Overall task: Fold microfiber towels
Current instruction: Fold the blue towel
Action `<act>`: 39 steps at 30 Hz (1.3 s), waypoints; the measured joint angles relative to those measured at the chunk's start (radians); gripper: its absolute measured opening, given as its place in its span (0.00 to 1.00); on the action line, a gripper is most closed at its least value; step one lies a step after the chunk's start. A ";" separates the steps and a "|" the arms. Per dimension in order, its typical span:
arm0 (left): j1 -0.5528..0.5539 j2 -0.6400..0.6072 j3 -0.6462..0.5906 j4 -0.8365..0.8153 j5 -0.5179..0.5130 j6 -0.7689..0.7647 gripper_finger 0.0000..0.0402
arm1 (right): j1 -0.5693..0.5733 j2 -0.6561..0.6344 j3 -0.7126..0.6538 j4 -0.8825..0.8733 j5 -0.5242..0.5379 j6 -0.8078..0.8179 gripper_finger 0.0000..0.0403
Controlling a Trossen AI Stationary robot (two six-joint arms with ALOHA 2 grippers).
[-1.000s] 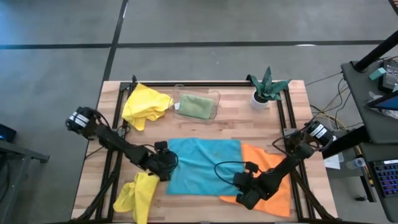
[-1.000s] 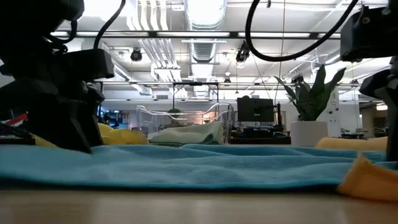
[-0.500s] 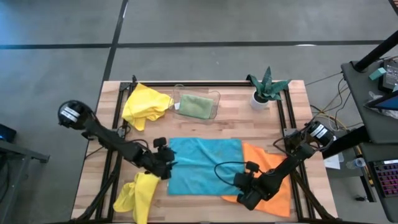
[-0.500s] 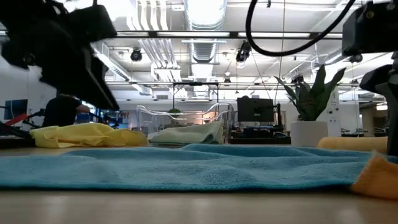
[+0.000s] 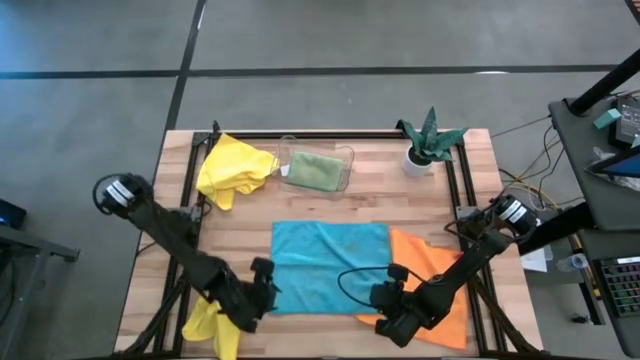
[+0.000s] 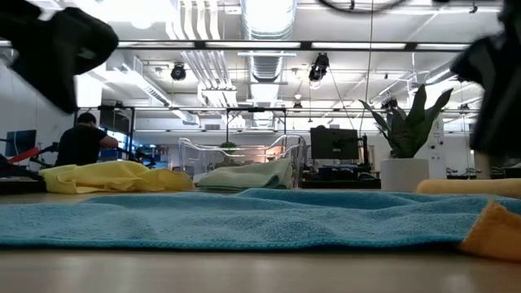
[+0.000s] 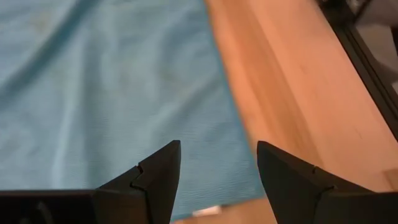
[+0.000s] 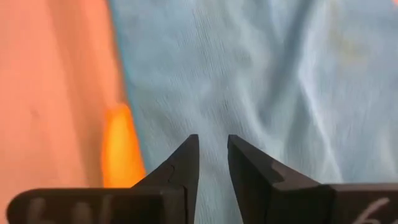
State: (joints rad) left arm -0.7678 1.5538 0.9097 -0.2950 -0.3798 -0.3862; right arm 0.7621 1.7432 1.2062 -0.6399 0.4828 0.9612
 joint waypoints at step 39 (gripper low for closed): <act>-0.022 0.263 0.144 -0.187 -0.011 -0.053 0.02 | 0.029 0.001 0.092 0.206 0.412 -0.313 0.24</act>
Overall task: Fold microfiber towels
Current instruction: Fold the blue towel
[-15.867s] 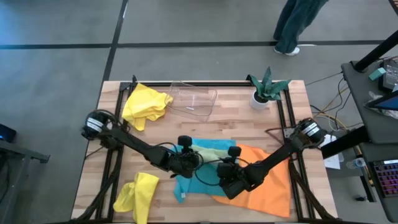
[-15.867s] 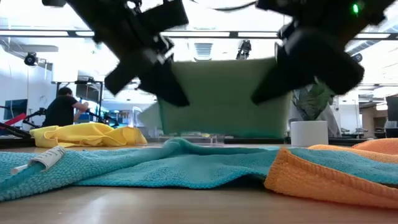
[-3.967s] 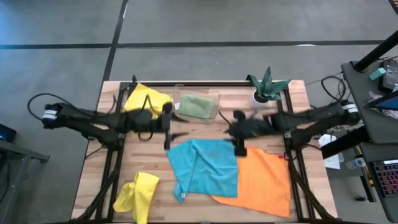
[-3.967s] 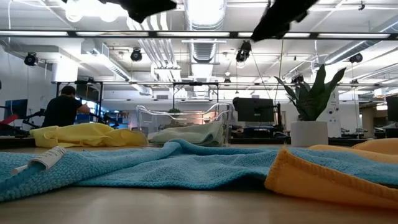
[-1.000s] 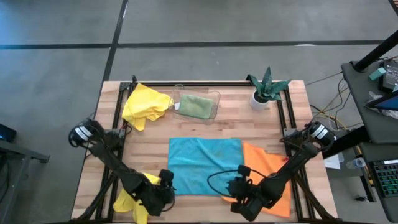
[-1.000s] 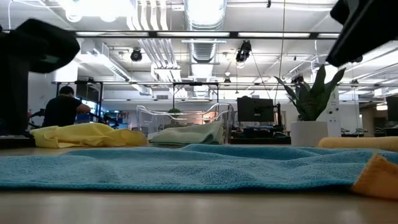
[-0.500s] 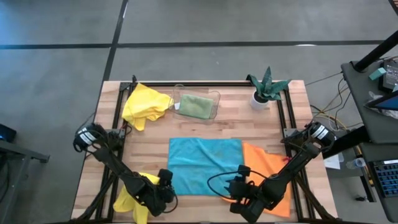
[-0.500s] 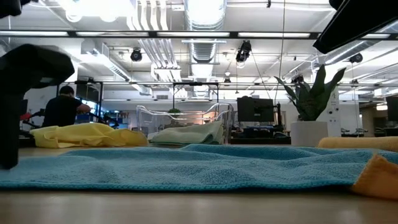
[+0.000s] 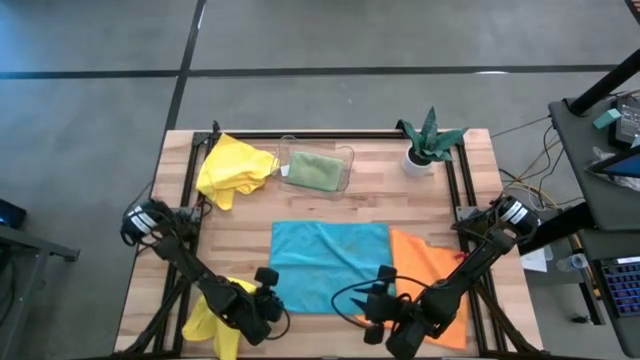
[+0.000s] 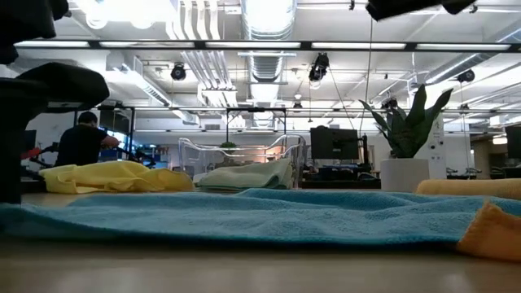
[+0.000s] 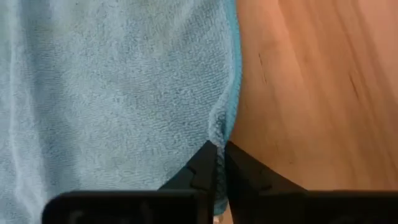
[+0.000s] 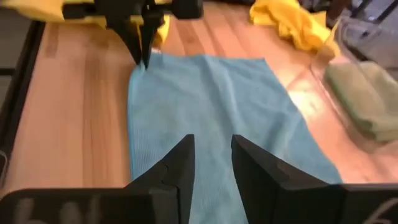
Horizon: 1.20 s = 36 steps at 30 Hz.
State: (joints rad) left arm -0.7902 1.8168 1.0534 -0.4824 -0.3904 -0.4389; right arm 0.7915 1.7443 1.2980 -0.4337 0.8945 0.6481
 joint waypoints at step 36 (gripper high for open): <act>0.190 -0.054 0.217 -0.034 0.117 -0.022 0.00 | -0.193 0.464 0.501 0.035 -0.012 -0.222 0.43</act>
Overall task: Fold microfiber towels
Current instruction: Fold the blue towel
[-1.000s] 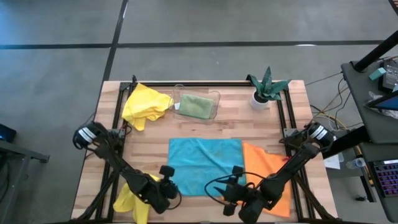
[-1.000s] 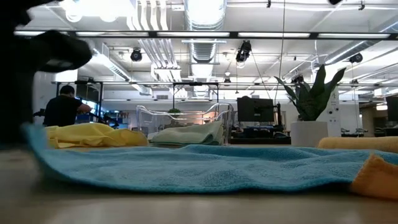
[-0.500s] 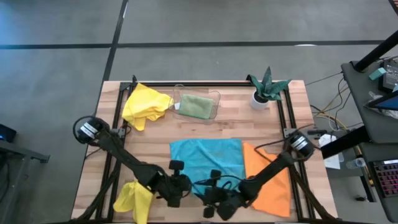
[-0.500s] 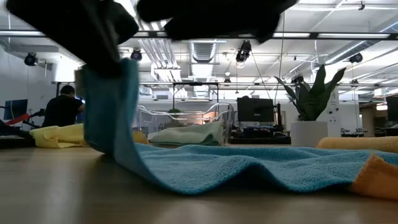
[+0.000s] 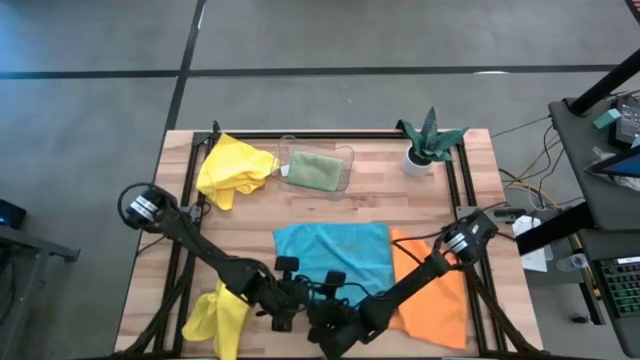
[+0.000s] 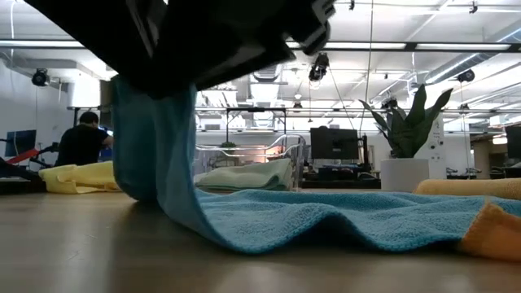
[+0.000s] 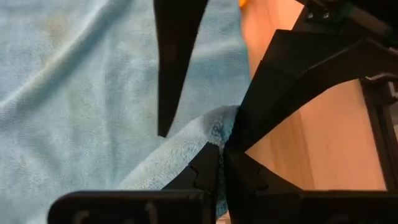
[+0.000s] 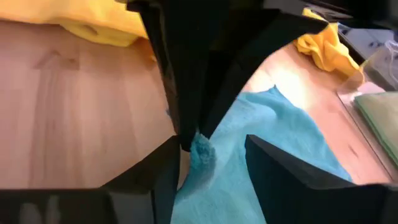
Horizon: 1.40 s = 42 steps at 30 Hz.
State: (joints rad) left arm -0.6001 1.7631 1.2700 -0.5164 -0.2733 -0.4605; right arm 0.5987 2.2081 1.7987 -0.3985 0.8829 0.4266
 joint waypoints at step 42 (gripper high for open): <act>-0.024 -0.240 -0.475 0.183 -0.267 0.212 0.62 | 0.005 0.007 0.159 -0.279 0.009 -0.026 0.02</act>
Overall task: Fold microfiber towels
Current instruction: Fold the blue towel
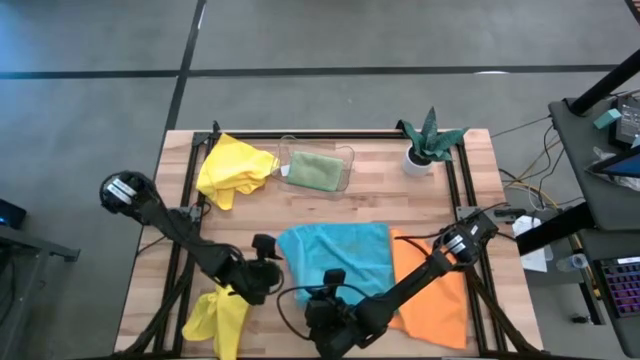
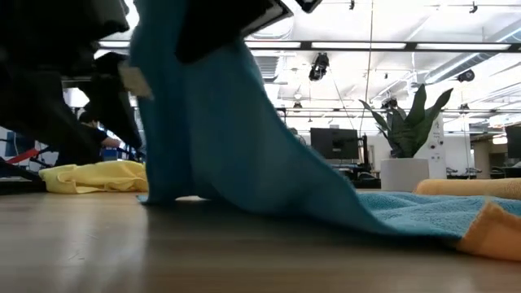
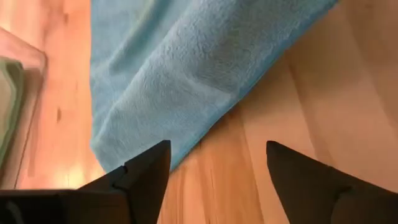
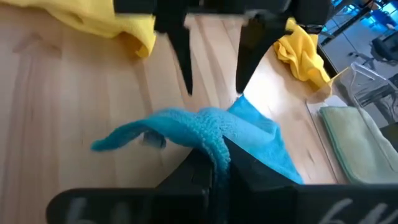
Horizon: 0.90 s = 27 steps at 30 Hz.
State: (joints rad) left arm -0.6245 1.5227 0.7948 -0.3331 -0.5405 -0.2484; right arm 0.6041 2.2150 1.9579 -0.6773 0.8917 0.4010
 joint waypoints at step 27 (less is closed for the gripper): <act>0.007 0.296 -0.021 0.272 -0.460 0.089 0.65 | 0.000 -0.066 0.000 -0.009 -0.001 -0.008 0.02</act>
State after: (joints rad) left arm -0.6178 1.8188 0.7743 -0.0614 -1.0010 -0.1593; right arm 0.6037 2.1487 1.9579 -0.6864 0.8906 0.3931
